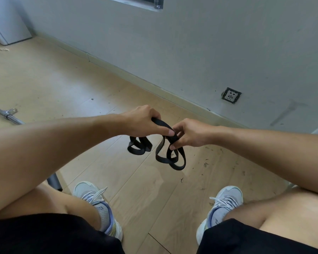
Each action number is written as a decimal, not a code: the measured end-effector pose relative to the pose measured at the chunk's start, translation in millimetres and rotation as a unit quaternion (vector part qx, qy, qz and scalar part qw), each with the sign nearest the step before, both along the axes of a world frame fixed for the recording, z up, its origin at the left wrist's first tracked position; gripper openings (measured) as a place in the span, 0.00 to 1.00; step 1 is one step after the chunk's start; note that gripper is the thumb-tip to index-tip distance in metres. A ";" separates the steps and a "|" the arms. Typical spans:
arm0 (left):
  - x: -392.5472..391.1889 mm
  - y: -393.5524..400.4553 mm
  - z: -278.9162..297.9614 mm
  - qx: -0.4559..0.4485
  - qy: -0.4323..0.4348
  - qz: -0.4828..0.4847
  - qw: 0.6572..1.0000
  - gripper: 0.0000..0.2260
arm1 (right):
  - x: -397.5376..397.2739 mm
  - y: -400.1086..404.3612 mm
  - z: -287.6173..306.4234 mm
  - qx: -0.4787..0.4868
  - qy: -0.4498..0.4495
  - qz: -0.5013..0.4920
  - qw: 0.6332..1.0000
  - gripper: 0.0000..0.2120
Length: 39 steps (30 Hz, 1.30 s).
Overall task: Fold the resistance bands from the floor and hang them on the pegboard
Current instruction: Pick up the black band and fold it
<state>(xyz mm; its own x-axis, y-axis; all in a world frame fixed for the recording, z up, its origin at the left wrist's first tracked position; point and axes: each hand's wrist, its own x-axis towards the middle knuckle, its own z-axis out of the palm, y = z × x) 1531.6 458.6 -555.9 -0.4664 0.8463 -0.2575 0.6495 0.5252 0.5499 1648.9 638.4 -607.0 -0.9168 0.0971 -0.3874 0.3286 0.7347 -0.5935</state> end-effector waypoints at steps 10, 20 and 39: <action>-0.8 1.3 8.2 0.057 -0.014 0.075 0.995 0.14 | 5.0 -4.4 -5.9 0.037 -0.023 -0.020 0.999 0.12; -11.5 -2.5 9.7 0.094 -0.046 0.132 0.986 0.16 | 5.4 9.1 -25.9 0.018 -0.067 -0.111 0.991 0.09; -62.2 -32.9 -29.0 -0.079 0.018 0.236 0.968 0.17 | 4.7 29.0 -9.7 -0.393 -0.098 -0.213 0.889 0.11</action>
